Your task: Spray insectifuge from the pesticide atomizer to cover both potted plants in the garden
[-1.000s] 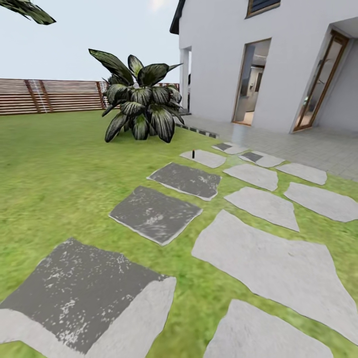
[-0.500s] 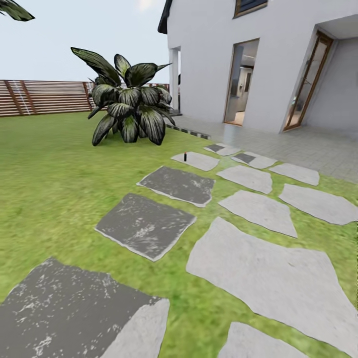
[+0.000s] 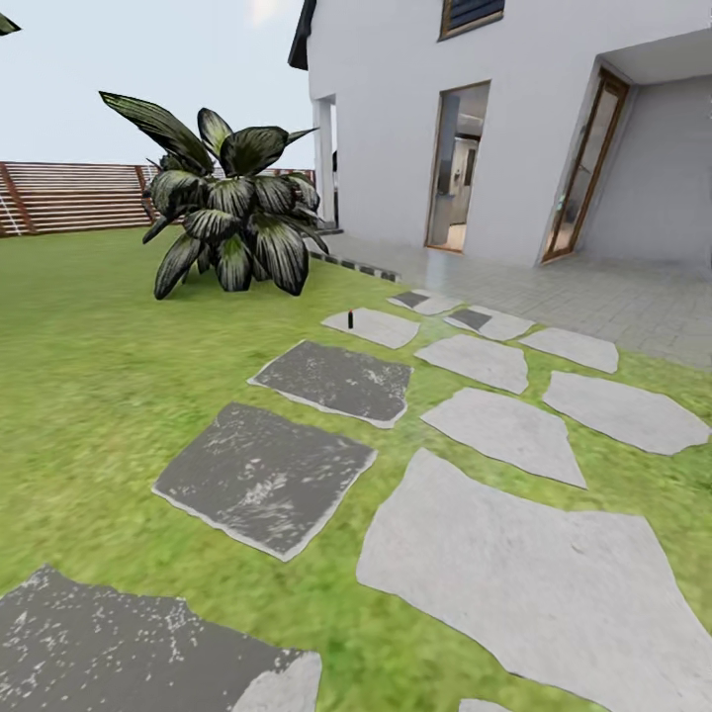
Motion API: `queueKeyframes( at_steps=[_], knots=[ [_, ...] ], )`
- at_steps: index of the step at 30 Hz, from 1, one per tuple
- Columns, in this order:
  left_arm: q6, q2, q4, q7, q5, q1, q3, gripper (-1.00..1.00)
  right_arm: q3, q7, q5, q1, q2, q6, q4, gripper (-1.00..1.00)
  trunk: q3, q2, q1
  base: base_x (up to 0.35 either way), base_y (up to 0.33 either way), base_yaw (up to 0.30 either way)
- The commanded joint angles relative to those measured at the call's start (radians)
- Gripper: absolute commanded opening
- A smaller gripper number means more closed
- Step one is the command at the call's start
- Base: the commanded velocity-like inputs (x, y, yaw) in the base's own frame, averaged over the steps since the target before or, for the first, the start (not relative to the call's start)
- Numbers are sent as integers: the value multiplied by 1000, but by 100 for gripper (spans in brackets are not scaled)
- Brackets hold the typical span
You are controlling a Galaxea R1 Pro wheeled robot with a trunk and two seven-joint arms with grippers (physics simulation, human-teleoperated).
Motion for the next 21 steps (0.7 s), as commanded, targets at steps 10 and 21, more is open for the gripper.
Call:
queueKeyframes(
  at_steps=[10,21],
  knots=[
    [-3,-6,0,0,4,0,2,100,-9,-6,-2,-1,-25,-3,0,100,0,0,0,336,0,-9],
    [-3,-22,-36,-4,3,0,2,100,-3,-6,-5,-1,-80,-2,27,100,0,0,0,336,0,0]
  ],
)
